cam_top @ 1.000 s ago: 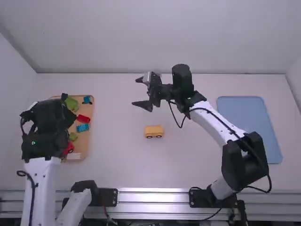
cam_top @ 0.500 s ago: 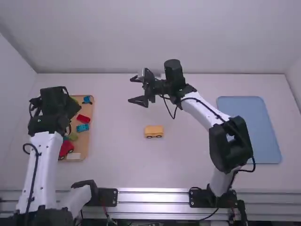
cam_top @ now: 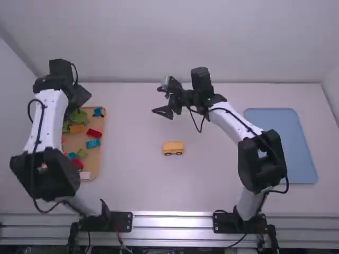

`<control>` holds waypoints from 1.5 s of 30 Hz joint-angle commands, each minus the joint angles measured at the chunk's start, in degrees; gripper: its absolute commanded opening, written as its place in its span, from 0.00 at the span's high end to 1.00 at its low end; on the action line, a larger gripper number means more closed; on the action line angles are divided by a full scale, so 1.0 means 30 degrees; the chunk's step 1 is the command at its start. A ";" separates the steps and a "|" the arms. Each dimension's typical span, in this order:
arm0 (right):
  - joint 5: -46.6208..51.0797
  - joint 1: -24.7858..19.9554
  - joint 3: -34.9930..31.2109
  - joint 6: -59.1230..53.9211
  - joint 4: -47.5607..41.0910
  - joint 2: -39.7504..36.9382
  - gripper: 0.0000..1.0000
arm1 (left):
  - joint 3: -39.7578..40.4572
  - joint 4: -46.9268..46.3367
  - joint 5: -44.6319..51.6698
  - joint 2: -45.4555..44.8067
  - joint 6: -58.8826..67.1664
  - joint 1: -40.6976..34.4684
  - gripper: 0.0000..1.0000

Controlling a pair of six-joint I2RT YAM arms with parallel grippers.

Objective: Assemble lego blocks to make yellow taxi

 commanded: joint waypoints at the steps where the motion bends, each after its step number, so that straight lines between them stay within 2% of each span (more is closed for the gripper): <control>1: 0.0117 -0.0809 0.0605 -0.0277 -0.0029 0.0131 0.01 | 0.1515 -0.0685 0.1297 0.1756 -0.0211 0.0787 0.06; 3: 0.0131 -0.1195 0.0605 -0.0095 -0.0022 0.0131 0.01 | 0.1858 -0.0787 0.1960 0.2470 -0.0204 0.1239 0.10; 5: -0.0102 -0.1756 0.0597 -0.0175 -0.0138 0.0131 0.01 | 0.1858 -0.0583 0.3009 0.3388 -0.0211 0.2062 0.19; 9: -0.0226 -0.2353 0.0364 -0.0175 0.0087 0.0131 0.01 | 0.1464 -0.0459 0.4080 0.4422 -0.0219 0.2929 0.25; 12: -0.0226 -0.2630 0.0226 -0.0168 0.0124 0.0131 0.01 | 0.1100 -0.0423 0.4131 0.4932 -0.0350 0.3286 0.26; 17: -0.0146 -0.2652 0.0168 -0.0889 -0.0036 0.0131 0.01 | -0.0423 0.0466 0.2244 0.5348 -0.2834 0.3366 0.33; 31: 0.0466 -0.2492 0.0066 -0.1297 -0.0058 0.0138 0.01 | -0.3577 0.4000 0.2171 0.5493 -0.3708 0.3599 0.39; 45: 0.0481 -0.2353 0.0066 -0.1107 -0.0109 0.0138 0.01 | -0.3621 0.6477 0.2251 0.6200 -0.4357 0.3599 0.43</control>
